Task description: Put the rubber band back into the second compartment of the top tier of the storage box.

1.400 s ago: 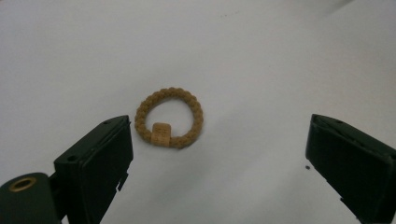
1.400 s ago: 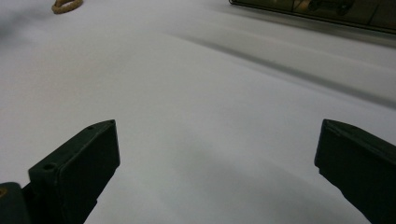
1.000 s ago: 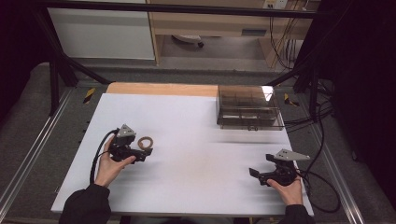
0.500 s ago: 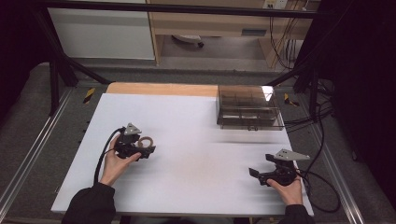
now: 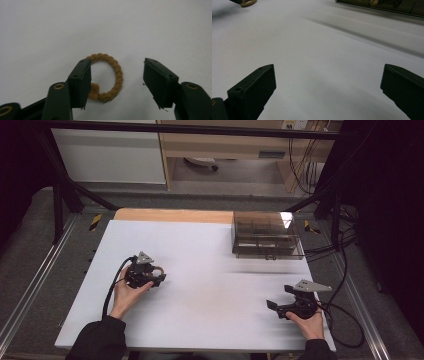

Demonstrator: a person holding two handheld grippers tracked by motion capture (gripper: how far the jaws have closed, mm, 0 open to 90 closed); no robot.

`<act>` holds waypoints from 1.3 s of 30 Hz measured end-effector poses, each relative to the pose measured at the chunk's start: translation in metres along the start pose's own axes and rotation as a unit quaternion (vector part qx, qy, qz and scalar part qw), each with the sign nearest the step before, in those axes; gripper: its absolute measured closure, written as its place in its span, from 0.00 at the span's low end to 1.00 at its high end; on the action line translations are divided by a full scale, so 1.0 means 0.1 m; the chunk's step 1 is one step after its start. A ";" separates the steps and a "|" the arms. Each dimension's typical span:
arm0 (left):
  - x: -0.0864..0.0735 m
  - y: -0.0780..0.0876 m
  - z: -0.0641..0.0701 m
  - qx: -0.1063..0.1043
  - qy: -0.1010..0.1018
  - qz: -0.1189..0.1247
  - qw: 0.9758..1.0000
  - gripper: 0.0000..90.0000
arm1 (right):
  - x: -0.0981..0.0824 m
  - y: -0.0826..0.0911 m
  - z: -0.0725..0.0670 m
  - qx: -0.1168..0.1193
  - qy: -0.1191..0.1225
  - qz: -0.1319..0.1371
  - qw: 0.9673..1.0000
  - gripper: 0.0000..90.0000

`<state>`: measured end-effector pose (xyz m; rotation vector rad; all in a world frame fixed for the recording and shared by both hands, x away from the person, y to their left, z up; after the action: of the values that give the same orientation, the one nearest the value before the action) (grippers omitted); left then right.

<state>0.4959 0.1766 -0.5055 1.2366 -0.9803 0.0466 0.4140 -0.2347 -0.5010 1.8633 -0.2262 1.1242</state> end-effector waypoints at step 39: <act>-0.07 -0.11 0.04 0.000 -0.006 -0.021 1.000 0.91 | 0.00 0.00 0.00 0.001 0.000 -0.001 1.000 0.01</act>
<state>0.4958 0.1725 -0.5185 1.2576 -0.9645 0.0067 0.4137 -0.2346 -0.5009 1.8652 -0.2232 1.1249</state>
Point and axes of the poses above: each handheld gripper's, and its own axes: y roughly backward along the jaws, x roughly out of its top, z roughly to its right, the point moved 10 cm from there along -y, roughly forward along the jaws, and after that the axes turned 5 degrees about -z, right-handed, at the moved point
